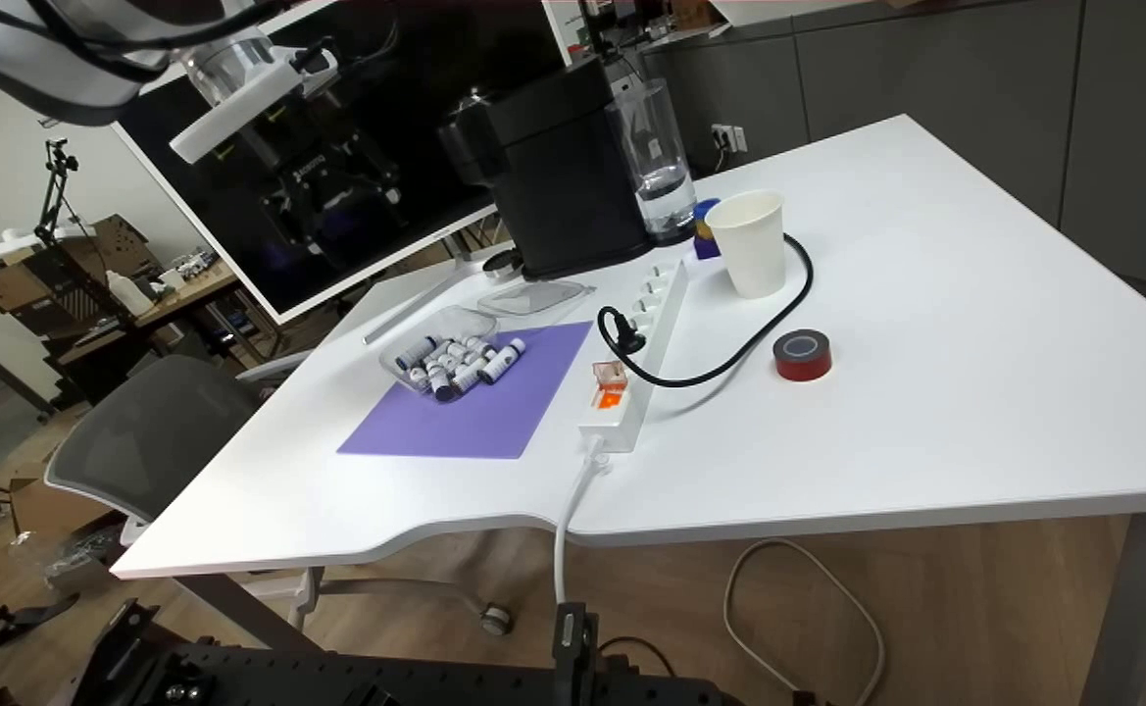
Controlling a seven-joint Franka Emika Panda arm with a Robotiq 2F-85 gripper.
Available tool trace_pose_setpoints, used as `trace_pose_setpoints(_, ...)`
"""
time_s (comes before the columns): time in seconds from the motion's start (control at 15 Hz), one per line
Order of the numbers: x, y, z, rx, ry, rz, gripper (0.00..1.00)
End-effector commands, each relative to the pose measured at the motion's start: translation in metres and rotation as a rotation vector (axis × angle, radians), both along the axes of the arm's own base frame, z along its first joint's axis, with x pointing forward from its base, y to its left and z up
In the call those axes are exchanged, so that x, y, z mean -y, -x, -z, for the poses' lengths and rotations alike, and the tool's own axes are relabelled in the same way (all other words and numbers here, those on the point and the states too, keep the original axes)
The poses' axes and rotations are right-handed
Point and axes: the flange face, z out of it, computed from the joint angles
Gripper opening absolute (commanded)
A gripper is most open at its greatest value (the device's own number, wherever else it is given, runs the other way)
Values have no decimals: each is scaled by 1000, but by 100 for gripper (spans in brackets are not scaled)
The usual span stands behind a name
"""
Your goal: Remove two bottles from the clear box
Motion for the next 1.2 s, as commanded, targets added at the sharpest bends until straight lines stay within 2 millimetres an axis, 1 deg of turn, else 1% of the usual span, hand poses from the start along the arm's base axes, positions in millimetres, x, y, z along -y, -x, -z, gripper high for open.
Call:
trace_pose_setpoints(0.0,0,-6,12,91,57,22,100)
trace_pose_setpoints(0.33,-5,-26,66,143,118,-61,100)
trace_pose_setpoints(0.53,-13,-33,97,129,93,-84,100)
trace_pose_setpoints(0.67,-21,-35,114,119,74,-101,100)
trace_pose_setpoints(0.87,-31,-40,134,101,54,-127,100)
trace_pose_setpoints(1.13,-49,-42,151,84,47,-178,100)
